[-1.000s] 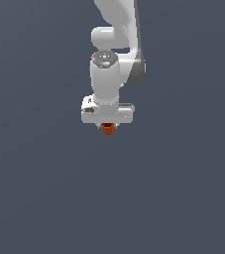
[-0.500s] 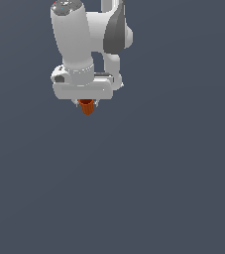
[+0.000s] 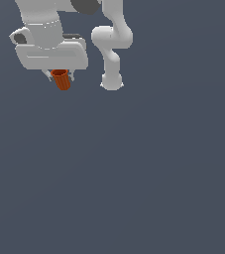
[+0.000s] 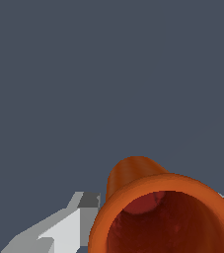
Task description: Pick up the object and move it to a goal position.
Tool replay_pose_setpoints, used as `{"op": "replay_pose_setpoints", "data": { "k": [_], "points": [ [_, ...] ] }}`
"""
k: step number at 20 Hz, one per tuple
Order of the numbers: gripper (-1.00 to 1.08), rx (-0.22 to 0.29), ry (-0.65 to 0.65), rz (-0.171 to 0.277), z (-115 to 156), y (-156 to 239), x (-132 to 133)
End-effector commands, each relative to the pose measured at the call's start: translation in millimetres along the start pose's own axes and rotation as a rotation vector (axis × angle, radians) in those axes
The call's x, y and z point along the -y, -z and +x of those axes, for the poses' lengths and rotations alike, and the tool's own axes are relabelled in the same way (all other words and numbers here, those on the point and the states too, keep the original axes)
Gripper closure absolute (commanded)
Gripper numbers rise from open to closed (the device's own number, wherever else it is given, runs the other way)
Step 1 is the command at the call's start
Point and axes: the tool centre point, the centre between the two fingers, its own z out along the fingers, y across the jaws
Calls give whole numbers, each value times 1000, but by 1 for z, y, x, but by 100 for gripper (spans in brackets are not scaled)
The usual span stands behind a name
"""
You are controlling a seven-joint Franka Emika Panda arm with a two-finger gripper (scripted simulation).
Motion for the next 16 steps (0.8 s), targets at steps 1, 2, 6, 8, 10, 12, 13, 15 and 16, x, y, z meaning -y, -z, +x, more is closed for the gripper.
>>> {"op": "replay_pose_setpoints", "data": {
  "k": [1, 2, 6, 8, 10, 12, 13, 15, 16],
  "points": [
    [108, 0, 1, 0, -7, 22, -18],
    [108, 0, 1, -1, -9, 30, -24],
    [108, 1, 1, -2, -16, 55, -46],
    [108, 1, 1, -2, -18, 65, -54],
    [108, 1, 1, -3, -20, 73, -60],
    [108, 1, 1, -3, -21, 78, -65],
    [108, 1, 1, -3, -21, 80, -67],
    [108, 1, 1, -3, -22, 83, -70],
    [108, 1, 2, -4, -22, 84, -70]
  ]
}}
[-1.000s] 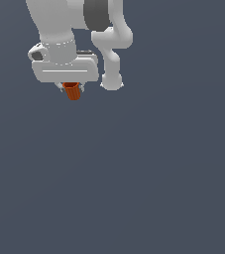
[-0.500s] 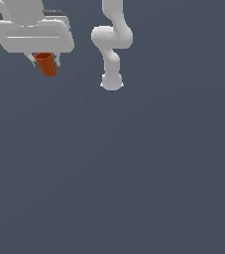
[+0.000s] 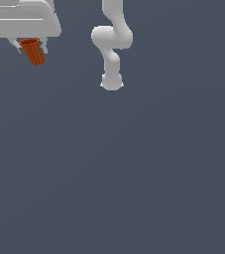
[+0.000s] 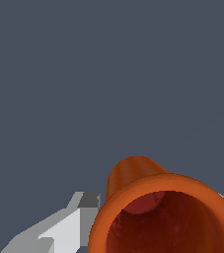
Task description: Pick up the object and move it to a goal position.
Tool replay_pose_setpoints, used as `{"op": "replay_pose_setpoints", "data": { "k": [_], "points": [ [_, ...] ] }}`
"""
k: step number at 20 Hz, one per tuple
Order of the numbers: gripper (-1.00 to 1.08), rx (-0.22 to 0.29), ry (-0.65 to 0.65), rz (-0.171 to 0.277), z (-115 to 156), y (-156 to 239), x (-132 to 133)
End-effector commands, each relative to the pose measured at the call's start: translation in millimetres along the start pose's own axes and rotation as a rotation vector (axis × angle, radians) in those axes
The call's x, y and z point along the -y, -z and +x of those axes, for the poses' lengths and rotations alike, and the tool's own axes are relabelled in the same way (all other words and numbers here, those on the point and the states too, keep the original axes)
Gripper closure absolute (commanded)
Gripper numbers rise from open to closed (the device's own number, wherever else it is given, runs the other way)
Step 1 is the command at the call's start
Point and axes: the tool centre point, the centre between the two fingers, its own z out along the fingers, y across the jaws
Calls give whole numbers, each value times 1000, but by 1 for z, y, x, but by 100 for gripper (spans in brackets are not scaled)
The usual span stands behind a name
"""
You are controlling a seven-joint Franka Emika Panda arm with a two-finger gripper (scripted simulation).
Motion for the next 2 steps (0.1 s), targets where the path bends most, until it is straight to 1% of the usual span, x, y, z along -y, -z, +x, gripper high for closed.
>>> {"op": "replay_pose_setpoints", "data": {
  "k": [1, 2],
  "points": [
    [108, 0, 1, -1, 0, 3, -2],
    [108, 0, 1, -1, 0, 3, -2]
  ]
}}
